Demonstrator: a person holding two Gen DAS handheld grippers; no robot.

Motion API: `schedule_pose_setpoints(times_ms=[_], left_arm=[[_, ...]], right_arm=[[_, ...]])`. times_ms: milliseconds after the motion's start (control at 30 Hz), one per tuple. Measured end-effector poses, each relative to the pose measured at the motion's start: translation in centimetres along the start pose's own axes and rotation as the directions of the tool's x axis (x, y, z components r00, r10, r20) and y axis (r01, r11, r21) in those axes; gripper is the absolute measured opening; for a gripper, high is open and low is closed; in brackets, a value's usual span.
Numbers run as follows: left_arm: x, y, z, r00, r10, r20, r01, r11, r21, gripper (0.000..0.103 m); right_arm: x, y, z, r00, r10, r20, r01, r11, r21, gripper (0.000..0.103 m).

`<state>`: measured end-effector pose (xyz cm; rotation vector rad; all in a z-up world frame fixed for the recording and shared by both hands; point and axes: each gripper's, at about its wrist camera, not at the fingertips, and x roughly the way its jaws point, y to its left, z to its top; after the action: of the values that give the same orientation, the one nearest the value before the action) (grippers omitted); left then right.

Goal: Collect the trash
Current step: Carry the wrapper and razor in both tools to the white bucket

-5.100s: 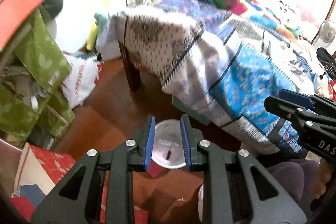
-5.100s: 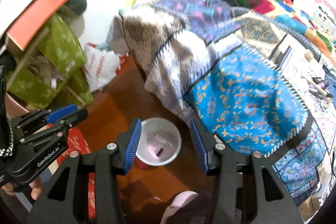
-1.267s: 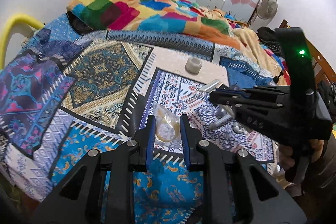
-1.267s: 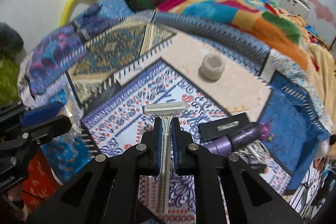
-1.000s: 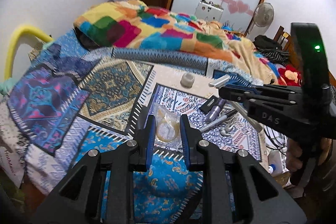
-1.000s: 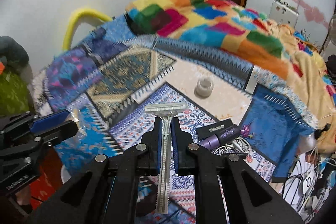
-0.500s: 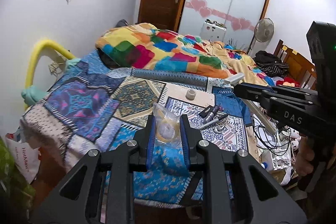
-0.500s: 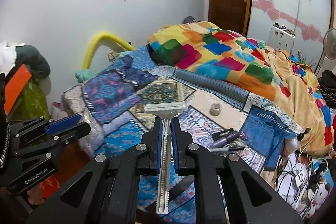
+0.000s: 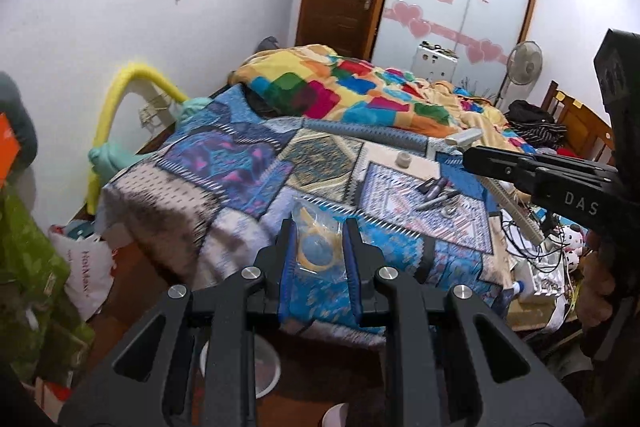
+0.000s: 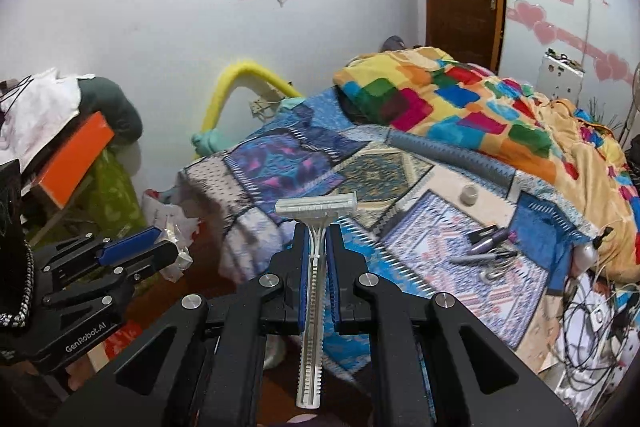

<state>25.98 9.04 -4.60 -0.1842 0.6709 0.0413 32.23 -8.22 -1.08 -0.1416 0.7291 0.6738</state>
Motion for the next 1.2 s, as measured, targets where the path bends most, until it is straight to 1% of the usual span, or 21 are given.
schedule_pose_setpoints(times_ms=[233,367,533,700,767,833,900,933,1000,1033,1133,1200], left_arm=[[-2.4,4.8,-2.7,0.998,0.062,-0.028,-0.063,0.997,-0.034,0.022],[-2.8,7.3,-4.4,0.995,0.086,-0.054,-0.089,0.995,-0.054,0.022],[-1.9,10.4,-7.0,0.987,0.111,-0.116,-0.123,0.987,-0.102,0.022],[0.3,13.4,-10.1,0.973,0.115,-0.201,-0.151,0.974,-0.169,0.022],[1.3,14.4,-11.2,0.966,0.116,-0.231,-0.162,0.969,-0.189,0.022],[2.6,15.4,-12.6,0.955,0.113,-0.273,-0.174,0.962,-0.211,0.022],[3.6,16.0,-13.6,0.946,0.111,-0.304,-0.183,0.958,-0.220,0.022],[4.4,16.3,-14.3,0.939,0.111,-0.326,-0.191,0.956,-0.225,0.022],[5.2,16.7,-15.1,0.930,0.107,-0.351,-0.198,0.952,-0.234,0.022],[5.9,17.0,-15.7,0.924,0.099,-0.369,-0.199,0.949,-0.246,0.022],[7.0,17.3,-16.9,0.911,0.088,-0.403,-0.207,0.942,-0.263,0.022],[7.7,17.6,-17.6,0.903,0.081,-0.422,-0.212,0.938,-0.275,0.022]], right_arm=[[0.8,4.1,-1.7,0.999,0.043,-0.016,-0.043,0.999,-0.007,0.008],[2.4,6.3,-2.7,0.996,0.070,-0.049,-0.071,0.997,-0.012,0.008],[4.9,8.7,-4.0,0.990,0.089,-0.109,-0.093,0.995,-0.028,0.008],[8.4,11.0,-5.8,0.974,0.099,-0.202,-0.111,0.993,-0.046,0.008],[10.2,11.9,-6.7,0.964,0.100,-0.248,-0.118,0.991,-0.059,0.008],[11.7,12.7,-7.4,0.953,0.096,-0.288,-0.121,0.990,-0.069,0.008],[13.4,13.3,-8.3,0.936,0.101,-0.337,-0.134,0.988,-0.077,0.008],[14.0,13.6,-8.7,0.930,0.103,-0.353,-0.138,0.987,-0.077,0.008],[16.0,14.1,-9.8,0.908,0.106,-0.406,-0.151,0.985,-0.081,0.008],[16.5,14.3,-10.1,0.902,0.103,-0.419,-0.152,0.985,-0.084,0.008],[18.7,15.1,-11.4,0.875,0.092,-0.475,-0.158,0.982,-0.102,0.008],[20.1,15.3,-12.1,0.853,0.101,-0.512,-0.170,0.981,-0.091,0.008]])
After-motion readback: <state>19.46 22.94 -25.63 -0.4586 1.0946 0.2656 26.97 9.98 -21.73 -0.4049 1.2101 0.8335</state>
